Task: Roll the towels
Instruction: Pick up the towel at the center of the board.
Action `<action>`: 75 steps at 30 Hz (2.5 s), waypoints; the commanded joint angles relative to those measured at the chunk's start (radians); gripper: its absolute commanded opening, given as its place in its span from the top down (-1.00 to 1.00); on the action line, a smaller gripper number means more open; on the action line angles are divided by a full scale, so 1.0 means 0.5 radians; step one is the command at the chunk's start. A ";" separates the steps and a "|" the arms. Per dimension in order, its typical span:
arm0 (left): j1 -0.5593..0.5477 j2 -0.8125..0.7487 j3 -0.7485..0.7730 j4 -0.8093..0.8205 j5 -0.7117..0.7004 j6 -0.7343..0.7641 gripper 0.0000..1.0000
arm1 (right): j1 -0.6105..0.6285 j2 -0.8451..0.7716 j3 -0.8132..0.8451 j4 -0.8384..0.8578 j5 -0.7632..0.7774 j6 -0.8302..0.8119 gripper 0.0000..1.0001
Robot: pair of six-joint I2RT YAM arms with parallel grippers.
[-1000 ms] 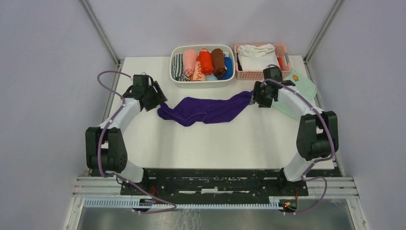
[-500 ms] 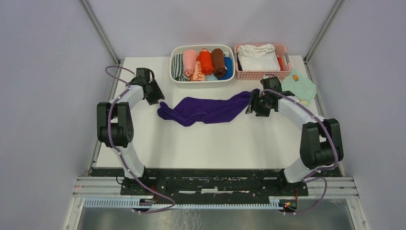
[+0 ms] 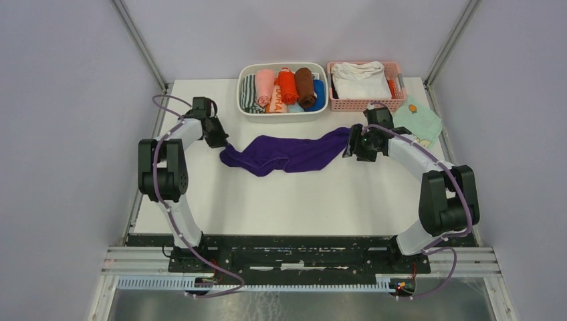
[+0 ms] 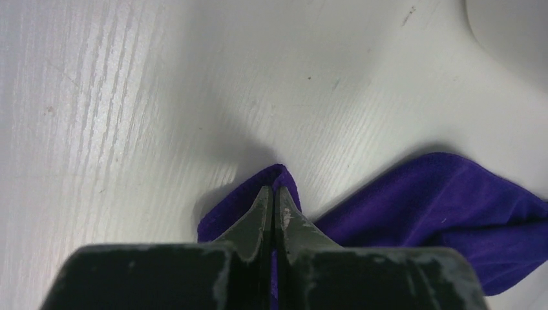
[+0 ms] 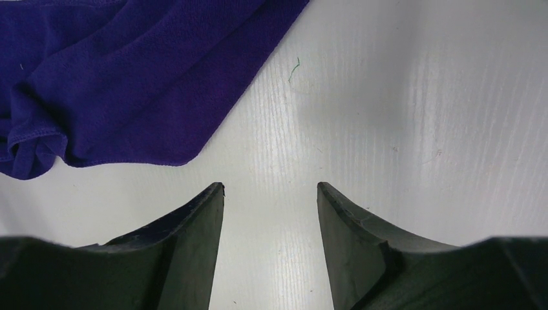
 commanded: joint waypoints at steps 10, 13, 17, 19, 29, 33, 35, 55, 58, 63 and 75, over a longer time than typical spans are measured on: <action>0.001 -1.410 -0.117 -0.105 -0.338 0.105 0.95 | -0.003 0.088 0.078 0.147 0.010 0.088 -0.26; 0.000 -1.525 -0.218 -0.086 -0.250 0.115 0.95 | 0.008 0.197 0.102 0.293 -0.119 0.167 -0.26; -0.003 -1.578 -0.299 -0.053 -0.216 0.120 0.95 | 0.033 0.348 0.081 0.532 -0.294 0.385 -0.26; -0.002 -1.578 -0.311 -0.043 -0.222 0.121 0.95 | 0.056 0.413 0.055 0.646 -0.318 0.483 -0.26; -0.012 -1.566 -0.285 -0.025 -0.239 0.128 0.95 | 0.252 0.698 0.114 1.001 -0.374 0.744 -0.29; -0.012 -1.569 -0.270 -0.027 -0.274 0.130 0.95 | 0.331 0.822 0.210 0.971 -0.237 0.782 -0.29; -0.012 -1.566 -0.234 -0.041 -0.303 0.131 0.95 | 0.355 0.886 0.254 0.959 -0.173 0.803 -0.21; -0.009 -1.592 0.378 -0.430 -0.993 0.405 0.95 | 0.211 0.260 1.077 -0.916 0.574 -0.230 0.75; -0.009 -1.607 0.206 -0.369 -0.816 0.368 0.95 | 0.211 0.293 1.164 -0.934 0.567 -0.262 0.34; -0.011 -1.581 -0.138 -0.205 -0.572 0.294 0.95 | 0.213 0.330 1.058 -0.738 0.353 -0.199 0.11; -0.011 -1.479 -0.460 0.001 -0.619 0.334 0.95 | 0.141 0.322 0.405 -0.199 0.269 -0.031 -0.07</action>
